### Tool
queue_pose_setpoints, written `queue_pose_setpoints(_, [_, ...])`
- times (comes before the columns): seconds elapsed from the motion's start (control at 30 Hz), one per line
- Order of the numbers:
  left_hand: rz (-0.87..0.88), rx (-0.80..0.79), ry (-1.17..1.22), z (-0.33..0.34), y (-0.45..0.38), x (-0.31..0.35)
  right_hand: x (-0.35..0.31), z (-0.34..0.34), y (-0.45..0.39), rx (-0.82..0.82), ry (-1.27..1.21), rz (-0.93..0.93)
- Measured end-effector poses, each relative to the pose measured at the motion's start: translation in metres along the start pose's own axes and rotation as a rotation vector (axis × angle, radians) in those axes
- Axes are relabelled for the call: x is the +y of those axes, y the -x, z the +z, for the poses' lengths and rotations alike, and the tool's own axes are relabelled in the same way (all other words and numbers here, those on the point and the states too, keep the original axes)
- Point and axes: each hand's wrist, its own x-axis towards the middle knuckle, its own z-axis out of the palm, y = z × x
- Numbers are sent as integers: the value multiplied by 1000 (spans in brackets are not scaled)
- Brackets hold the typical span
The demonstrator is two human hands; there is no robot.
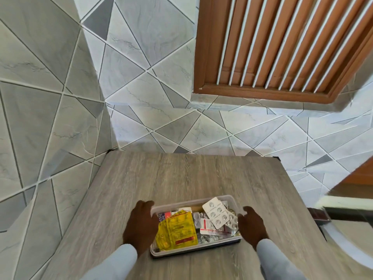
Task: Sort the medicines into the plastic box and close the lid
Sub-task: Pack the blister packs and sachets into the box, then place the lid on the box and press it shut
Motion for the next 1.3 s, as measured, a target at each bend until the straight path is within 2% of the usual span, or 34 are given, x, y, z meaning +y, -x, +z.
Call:
queue_pose_setpoints(0.07, [-160,-131,90,-2,2,-13,7,3,-1,-63,-66,91])
queue_pose_setpoints(0.13, [-216,-190,180,-4,5,-12,13,6,-4,-81,-86,111])
queue_pose_setpoints(0.33, [-350,-172,436,-8,-5,5,5,-3,-4,-6,-15,36])
queue_pose_setpoints(0.47, [-384,-191,679,-6,-28,15,3,-36,-17,21,-62,26])
queue_pose_setpoints(0.53, [-359,-168,600,0,-32,17,3,-57,-21,51,-86,27])
queue_pose_setpoints(0.7, [-317,-269,-33,28,-12,-7,33,-97,-27,136,-107,51])
queue_pose_setpoints(0.87, [-404,-248,-30,49,-3,-10,60,-124,-25,123,-79,53])
queue_pose_setpoints(0.97, [-524,-211,64,50,-12,-9,62,-132,-25,131,-108,59])
queue_pose_setpoints(1.07, [-608,-142,235,22,-32,-22,56,-129,-28,101,-66,58])
queue_pose_setpoints(1.13, [-632,-88,356,-18,-47,-34,52,-122,-30,104,-136,88])
queue_pose_setpoints(1.23, [-550,40,484,-96,-68,-42,48,-96,-30,52,-253,99])
queue_pose_setpoints(1.3, [-504,117,438,-141,-76,-30,40,-73,-29,-25,-282,101])
